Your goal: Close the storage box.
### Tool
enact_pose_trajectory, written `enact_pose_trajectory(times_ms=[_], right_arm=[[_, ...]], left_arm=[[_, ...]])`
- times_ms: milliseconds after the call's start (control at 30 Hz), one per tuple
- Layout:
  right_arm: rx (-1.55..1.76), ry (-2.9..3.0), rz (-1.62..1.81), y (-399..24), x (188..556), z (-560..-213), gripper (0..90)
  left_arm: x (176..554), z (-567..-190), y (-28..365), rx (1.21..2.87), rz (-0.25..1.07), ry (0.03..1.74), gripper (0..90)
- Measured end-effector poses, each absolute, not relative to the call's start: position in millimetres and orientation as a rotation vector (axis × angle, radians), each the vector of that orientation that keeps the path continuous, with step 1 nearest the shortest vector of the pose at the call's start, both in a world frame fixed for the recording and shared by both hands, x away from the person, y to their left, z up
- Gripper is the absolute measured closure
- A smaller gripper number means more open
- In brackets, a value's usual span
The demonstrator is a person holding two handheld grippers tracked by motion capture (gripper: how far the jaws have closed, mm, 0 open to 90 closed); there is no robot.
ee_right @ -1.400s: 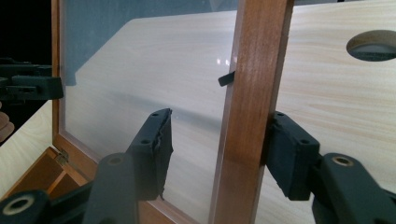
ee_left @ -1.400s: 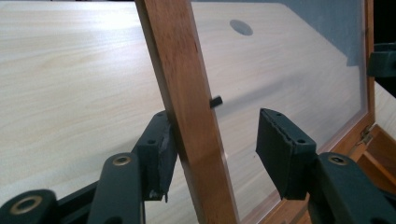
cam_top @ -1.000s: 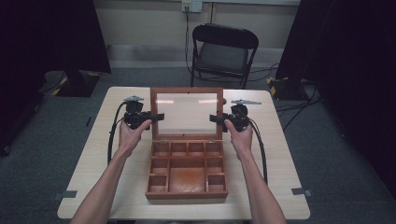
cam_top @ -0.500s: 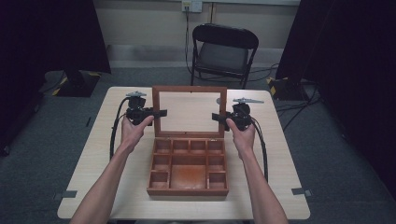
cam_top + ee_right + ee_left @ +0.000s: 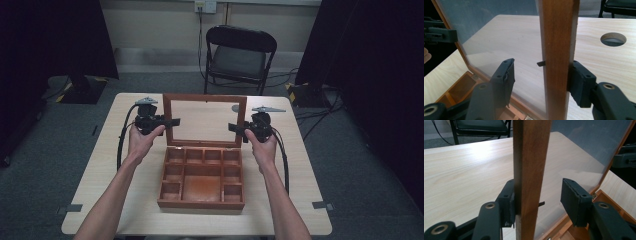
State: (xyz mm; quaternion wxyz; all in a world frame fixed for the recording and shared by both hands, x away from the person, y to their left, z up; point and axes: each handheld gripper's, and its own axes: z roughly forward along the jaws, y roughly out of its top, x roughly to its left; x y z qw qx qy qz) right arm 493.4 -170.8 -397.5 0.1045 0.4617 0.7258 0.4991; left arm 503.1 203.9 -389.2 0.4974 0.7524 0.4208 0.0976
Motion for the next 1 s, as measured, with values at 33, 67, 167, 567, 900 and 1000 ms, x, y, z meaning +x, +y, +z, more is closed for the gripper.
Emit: enact_pose_trajectory(times_ms=[33, 67, 167, 567, 900, 1000], right_arm=[[1.365, 2.144, 1.472, -170.9, 491.4, -396.5, 42.3], [1.365, 2.144, 1.472, -170.9, 491.4, -396.5, 42.3], [1.36, 2.15, 1.463, -170.8, 489.6, -394.5, 45.7], [1.341, 2.157, 1.473, -163.5, 491.5, -390.2, 45.7], [1.331, 2.175, 1.478, -163.9, 481.6, -388.5, 41.4], [1.317, 2.18, 1.475, -163.6, 478.4, -387.4, 40.8]], left_arm=[[501.7, -389.3, 204.0, 1.815, 0.234, 1.014, 48.7], [500.7, -389.0, 204.6, 1.819, 0.235, 1.009, 48.7], [496.9, -387.2, 204.8, 1.822, 0.232, 1.003, 48.7], [491.3, -380.5, 212.3, 1.82, 0.256, 0.999, 48.9], [476.1, -380.7, 214.3, 1.777, 0.262, 0.967, 47.5], [472.8, -379.6, 214.4, 1.787, 0.262, 0.956, 47.1]])
